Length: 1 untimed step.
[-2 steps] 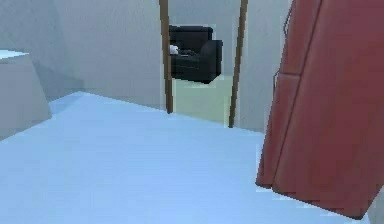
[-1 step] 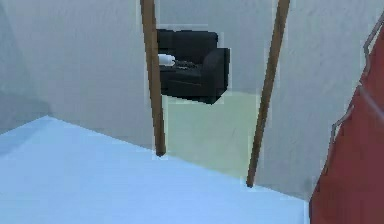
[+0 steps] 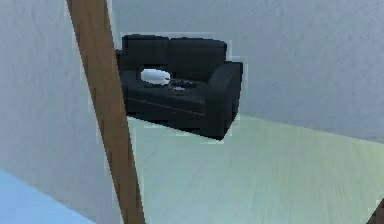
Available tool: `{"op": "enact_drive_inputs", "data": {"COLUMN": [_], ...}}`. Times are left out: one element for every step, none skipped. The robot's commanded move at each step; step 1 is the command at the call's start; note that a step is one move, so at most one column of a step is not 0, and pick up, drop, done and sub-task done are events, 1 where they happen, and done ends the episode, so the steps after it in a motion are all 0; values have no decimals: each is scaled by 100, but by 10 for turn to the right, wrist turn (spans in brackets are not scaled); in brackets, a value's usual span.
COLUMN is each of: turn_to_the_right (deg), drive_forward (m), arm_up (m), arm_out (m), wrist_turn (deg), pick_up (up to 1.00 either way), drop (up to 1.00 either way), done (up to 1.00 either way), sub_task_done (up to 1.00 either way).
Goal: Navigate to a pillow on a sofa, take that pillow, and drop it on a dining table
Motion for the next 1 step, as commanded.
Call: {"op": "enact_drive_inputs", "data": {"turn_to_the_right": [0], "drive_forward": [80], "arm_up": [0], "arm_out": [0], "wrist_turn": [0], "pick_up": [0], "drop": [0], "done": [0], "sub_task_done": [0]}}
